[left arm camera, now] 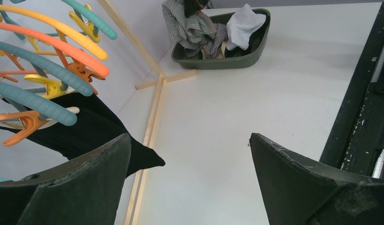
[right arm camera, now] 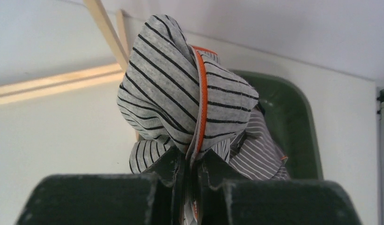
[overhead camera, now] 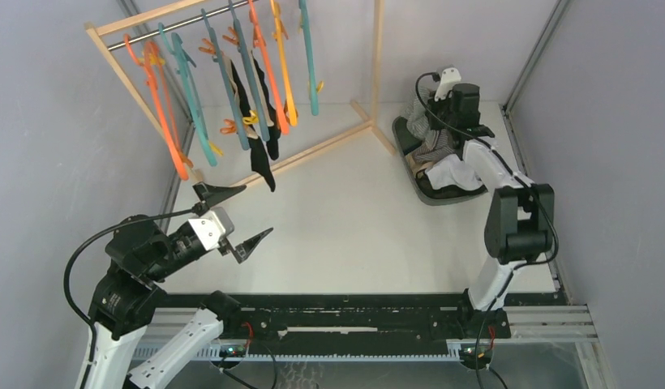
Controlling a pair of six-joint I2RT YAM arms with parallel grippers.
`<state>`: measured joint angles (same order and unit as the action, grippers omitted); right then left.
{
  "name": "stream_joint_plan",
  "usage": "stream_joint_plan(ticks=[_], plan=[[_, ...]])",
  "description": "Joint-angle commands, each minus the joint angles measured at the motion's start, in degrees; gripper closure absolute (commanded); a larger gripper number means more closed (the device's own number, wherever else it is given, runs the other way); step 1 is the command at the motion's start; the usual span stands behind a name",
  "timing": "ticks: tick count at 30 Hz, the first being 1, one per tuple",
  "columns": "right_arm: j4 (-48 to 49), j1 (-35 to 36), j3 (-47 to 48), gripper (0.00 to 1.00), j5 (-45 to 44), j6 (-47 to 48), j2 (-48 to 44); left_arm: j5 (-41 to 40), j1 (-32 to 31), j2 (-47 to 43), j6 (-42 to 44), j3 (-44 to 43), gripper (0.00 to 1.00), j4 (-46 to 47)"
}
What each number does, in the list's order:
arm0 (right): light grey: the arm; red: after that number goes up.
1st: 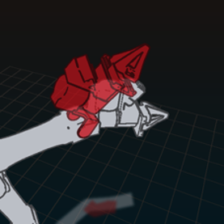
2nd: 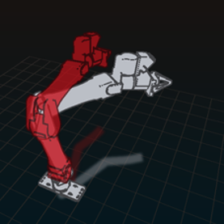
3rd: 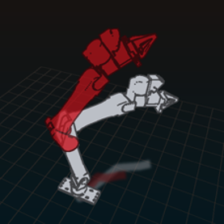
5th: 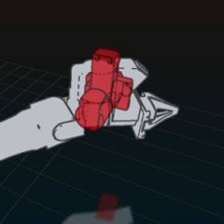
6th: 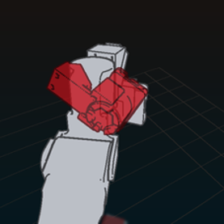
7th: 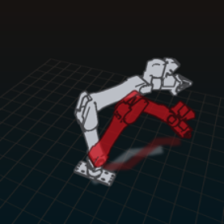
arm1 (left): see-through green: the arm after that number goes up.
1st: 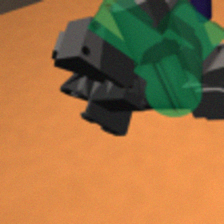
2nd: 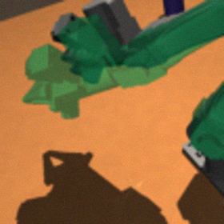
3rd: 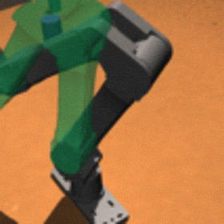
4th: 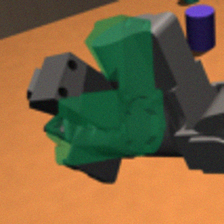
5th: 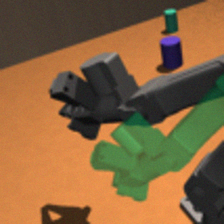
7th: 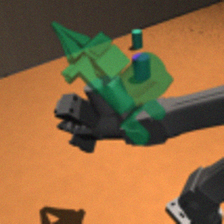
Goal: Remove the underwear clipped to the hanger
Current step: Place the underwear in the bin.
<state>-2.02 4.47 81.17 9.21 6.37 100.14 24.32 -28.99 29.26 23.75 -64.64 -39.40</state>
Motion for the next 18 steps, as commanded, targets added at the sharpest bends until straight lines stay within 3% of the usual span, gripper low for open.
stream_joint_plan(ticks=[1,7,9,14,18], plan=[[-0.70,-0.42,2.46,1.00,-2.72,0.80,5.40,0.35,0.87,-1.12,1.30,-2.85,0.00,-0.09],[-7.47,-0.48,4.63,1.00,-0.71,1.78,12.93,-0.63,2.33,-1.72,2.01,-3.59,0.00,-0.91],[-12.26,-0.58,7.83,0.95,-0.56,2.28,14.93,-1.33,2.53,-1.80,2.58,-3.60,0.00,-0.91],[-19.70,-2.02,13.05,0.63,4.50,2.43,15.74,-4.58,2.53,-1.32,3.61,-4.32,0.00,-0.58],[-22.45,-2.35,14.01,0.28,6.05,3.35,13.22,-7.40,2.54,-0.45,4.09,-6.33,0.00,-0.68]])
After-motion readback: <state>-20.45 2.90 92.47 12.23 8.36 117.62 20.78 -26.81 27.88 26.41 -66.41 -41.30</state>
